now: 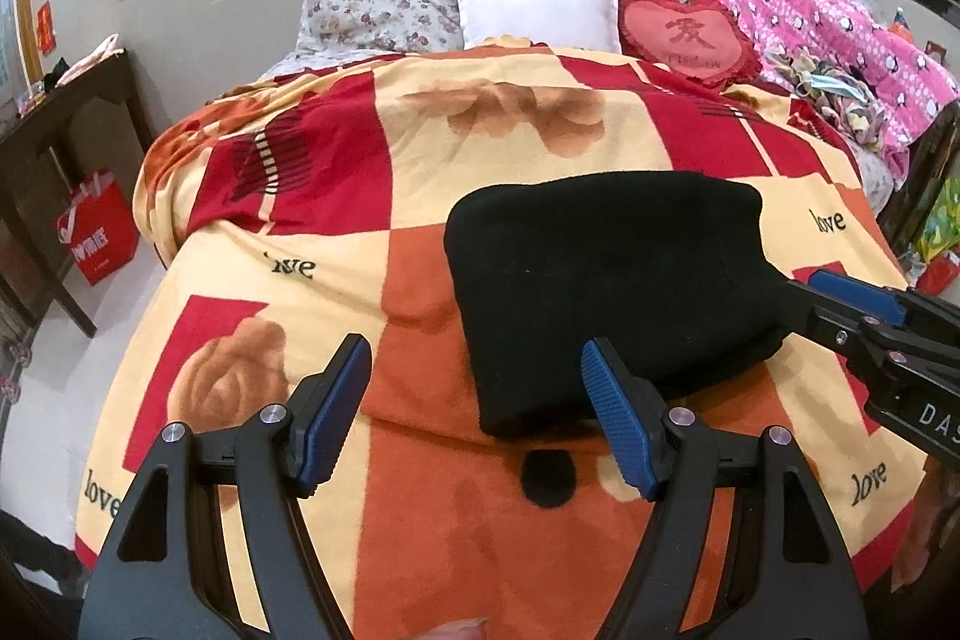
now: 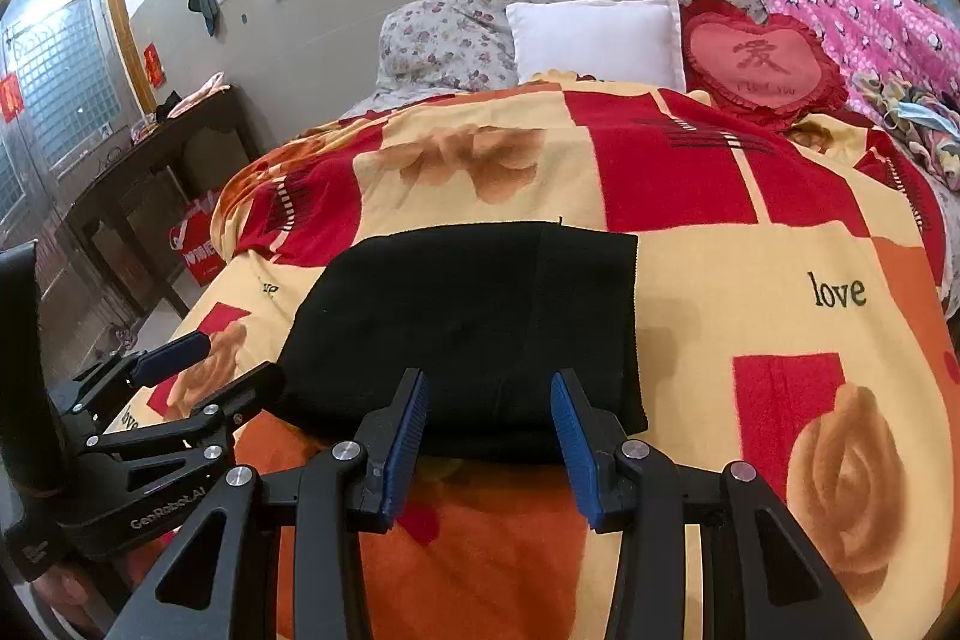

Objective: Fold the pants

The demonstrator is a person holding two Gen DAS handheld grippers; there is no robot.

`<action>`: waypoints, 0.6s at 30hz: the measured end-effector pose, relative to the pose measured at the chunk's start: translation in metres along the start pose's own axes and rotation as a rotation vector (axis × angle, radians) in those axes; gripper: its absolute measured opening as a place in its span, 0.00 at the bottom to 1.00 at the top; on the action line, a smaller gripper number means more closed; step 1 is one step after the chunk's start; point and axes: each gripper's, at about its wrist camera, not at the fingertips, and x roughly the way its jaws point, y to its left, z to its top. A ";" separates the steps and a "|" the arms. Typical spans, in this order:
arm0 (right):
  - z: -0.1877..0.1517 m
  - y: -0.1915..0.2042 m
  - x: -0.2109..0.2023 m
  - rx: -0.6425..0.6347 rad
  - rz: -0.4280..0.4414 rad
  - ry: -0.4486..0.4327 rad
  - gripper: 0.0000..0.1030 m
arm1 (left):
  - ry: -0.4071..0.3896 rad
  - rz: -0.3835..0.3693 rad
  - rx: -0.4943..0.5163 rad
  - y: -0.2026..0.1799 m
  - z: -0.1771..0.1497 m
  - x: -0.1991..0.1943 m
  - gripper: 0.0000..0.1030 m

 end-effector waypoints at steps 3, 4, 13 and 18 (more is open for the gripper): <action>0.000 0.000 0.000 -0.001 0.000 0.003 0.40 | 0.005 0.016 0.003 -0.001 0.000 0.002 0.71; -0.001 0.000 0.001 -0.002 0.000 0.004 0.40 | 0.010 0.016 0.002 0.000 0.000 0.003 0.71; -0.005 0.003 0.007 -0.007 0.006 0.019 0.40 | 0.016 0.017 0.009 -0.001 0.000 0.006 0.71; -0.003 0.002 0.006 -0.003 0.006 0.017 0.40 | 0.017 0.010 -0.004 0.000 0.001 0.006 0.71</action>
